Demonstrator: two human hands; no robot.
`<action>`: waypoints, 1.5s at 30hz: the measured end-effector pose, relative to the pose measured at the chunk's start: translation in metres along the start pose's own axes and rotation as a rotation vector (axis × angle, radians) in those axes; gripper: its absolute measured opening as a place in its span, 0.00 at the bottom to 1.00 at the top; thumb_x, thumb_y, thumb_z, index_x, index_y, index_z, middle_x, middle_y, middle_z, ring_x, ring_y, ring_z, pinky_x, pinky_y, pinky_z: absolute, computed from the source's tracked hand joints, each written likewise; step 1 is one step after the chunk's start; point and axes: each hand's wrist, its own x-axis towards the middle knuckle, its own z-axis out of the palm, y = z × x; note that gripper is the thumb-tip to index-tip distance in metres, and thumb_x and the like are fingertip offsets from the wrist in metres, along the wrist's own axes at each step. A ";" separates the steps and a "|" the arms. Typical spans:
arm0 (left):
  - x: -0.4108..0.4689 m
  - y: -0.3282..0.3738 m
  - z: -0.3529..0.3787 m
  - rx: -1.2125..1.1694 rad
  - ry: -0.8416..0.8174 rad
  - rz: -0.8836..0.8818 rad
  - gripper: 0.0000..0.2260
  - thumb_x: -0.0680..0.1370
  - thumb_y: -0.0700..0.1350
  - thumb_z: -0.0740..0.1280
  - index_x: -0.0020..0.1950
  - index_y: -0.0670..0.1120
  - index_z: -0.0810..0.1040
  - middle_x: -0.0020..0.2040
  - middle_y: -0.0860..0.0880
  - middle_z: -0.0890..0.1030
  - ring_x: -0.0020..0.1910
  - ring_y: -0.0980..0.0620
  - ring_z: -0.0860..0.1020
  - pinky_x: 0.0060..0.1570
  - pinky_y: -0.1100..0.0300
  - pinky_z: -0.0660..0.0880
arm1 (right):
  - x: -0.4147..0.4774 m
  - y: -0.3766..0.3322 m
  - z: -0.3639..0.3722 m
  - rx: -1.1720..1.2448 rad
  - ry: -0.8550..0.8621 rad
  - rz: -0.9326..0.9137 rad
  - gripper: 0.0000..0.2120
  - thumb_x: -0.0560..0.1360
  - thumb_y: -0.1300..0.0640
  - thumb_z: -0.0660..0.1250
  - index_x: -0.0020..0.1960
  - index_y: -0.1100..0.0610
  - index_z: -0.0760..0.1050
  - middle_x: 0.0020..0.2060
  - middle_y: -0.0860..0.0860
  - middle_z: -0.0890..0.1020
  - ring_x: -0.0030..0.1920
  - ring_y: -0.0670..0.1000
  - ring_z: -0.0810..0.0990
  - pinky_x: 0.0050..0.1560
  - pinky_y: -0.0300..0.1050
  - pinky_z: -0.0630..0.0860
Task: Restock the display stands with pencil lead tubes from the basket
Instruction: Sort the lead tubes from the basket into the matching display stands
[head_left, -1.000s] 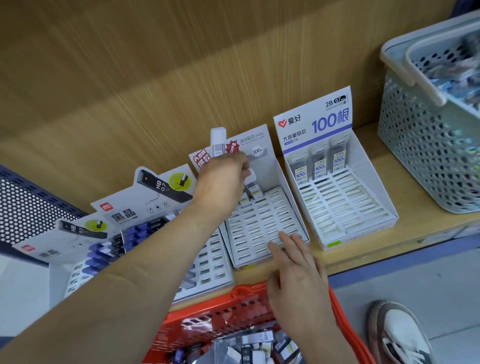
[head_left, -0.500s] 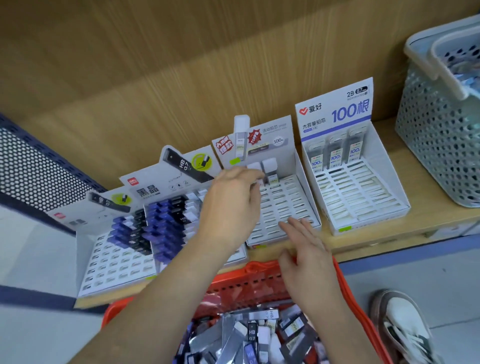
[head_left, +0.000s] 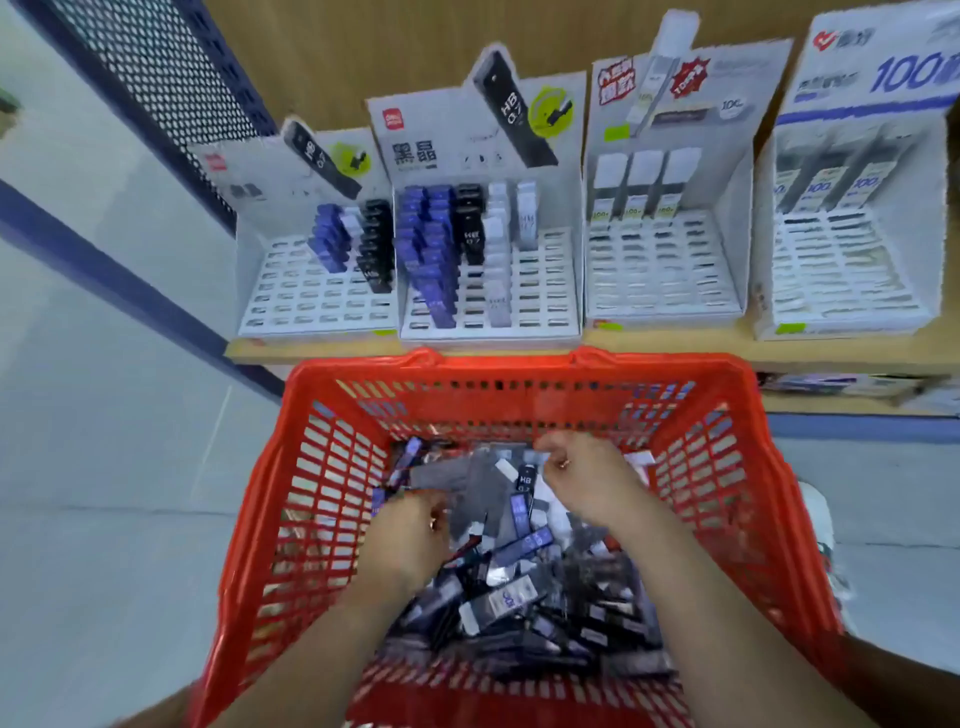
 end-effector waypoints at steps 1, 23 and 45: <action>-0.001 -0.009 0.011 0.018 -0.042 -0.017 0.08 0.78 0.43 0.62 0.51 0.43 0.80 0.46 0.43 0.81 0.45 0.44 0.78 0.41 0.54 0.71 | 0.001 0.003 0.016 -0.012 -0.058 0.033 0.18 0.80 0.59 0.61 0.69 0.53 0.73 0.60 0.55 0.81 0.56 0.57 0.80 0.50 0.46 0.76; 0.021 -0.009 0.082 -0.436 0.041 -0.375 0.33 0.70 0.47 0.76 0.69 0.52 0.62 0.61 0.43 0.63 0.48 0.39 0.76 0.51 0.53 0.74 | 0.024 0.024 0.122 0.412 0.114 0.452 0.32 0.69 0.54 0.79 0.67 0.59 0.68 0.54 0.52 0.79 0.50 0.50 0.76 0.49 0.41 0.71; -0.013 -0.001 0.015 -1.201 -0.142 -0.506 0.07 0.82 0.46 0.61 0.46 0.45 0.71 0.31 0.47 0.70 0.24 0.53 0.65 0.19 0.65 0.62 | 0.000 0.043 0.075 0.912 0.353 0.508 0.05 0.74 0.67 0.70 0.44 0.58 0.81 0.44 0.60 0.84 0.29 0.50 0.72 0.23 0.36 0.65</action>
